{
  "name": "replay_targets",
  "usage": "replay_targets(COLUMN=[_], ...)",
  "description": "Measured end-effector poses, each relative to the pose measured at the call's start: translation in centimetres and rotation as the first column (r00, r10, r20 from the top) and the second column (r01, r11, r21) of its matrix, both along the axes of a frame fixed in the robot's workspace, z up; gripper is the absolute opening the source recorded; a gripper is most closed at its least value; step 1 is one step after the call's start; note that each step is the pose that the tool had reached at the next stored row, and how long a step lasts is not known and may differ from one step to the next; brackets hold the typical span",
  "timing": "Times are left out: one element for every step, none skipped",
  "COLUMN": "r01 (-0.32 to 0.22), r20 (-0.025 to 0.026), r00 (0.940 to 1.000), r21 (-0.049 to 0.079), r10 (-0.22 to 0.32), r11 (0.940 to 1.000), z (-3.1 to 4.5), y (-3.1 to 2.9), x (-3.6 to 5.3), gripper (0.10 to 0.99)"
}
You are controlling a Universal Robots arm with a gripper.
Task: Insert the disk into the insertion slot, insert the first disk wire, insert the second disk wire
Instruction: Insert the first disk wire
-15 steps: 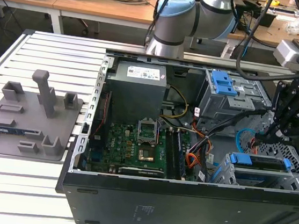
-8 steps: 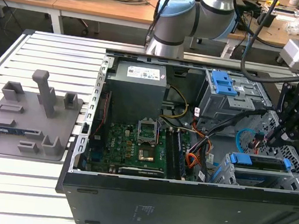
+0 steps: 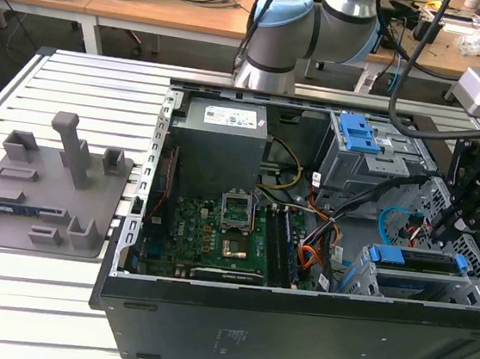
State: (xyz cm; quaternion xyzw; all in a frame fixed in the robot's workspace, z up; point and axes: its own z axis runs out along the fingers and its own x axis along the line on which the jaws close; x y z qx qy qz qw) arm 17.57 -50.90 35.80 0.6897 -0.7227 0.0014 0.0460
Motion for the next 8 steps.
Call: replay_targets(r01=[0.000, 0.000, -0.001, -0.001, -0.004, -0.008, -0.011, -0.016], r20=[0.0002, 0.0005, 0.0019, 0.0020, 0.0020, 0.0020, 0.0020, 0.0020], r00=[1.0000, 1.0000, 1.0000, 1.0000, 1.0000, 1.0000, 0.9999, 0.9999], r21=[0.000, 0.000, 0.000, 0.000, 0.000, 0.000, 0.000, 0.000], r10=[0.000, 0.000, 0.001, 0.001, 0.004, 0.008, 0.011, 0.016], r11=[1.0000, 1.0000, 1.0000, 1.0000, 1.0000, 1.0000, 0.9999, 0.9999], z=[0.00, 0.00, 0.00, -0.02, -0.02, -0.02, -0.03, -0.04], y=[0.00, 0.00, -0.08, -0.15, -0.24, -0.25, -0.27, -0.31], x=[0.00, 0.00, 0.00, 0.00, 0.00, 0.00, 0.00, 0.00], gripper=[0.165, 0.165, 0.165, 0.165, 0.165, 0.165, 0.165, 0.165])
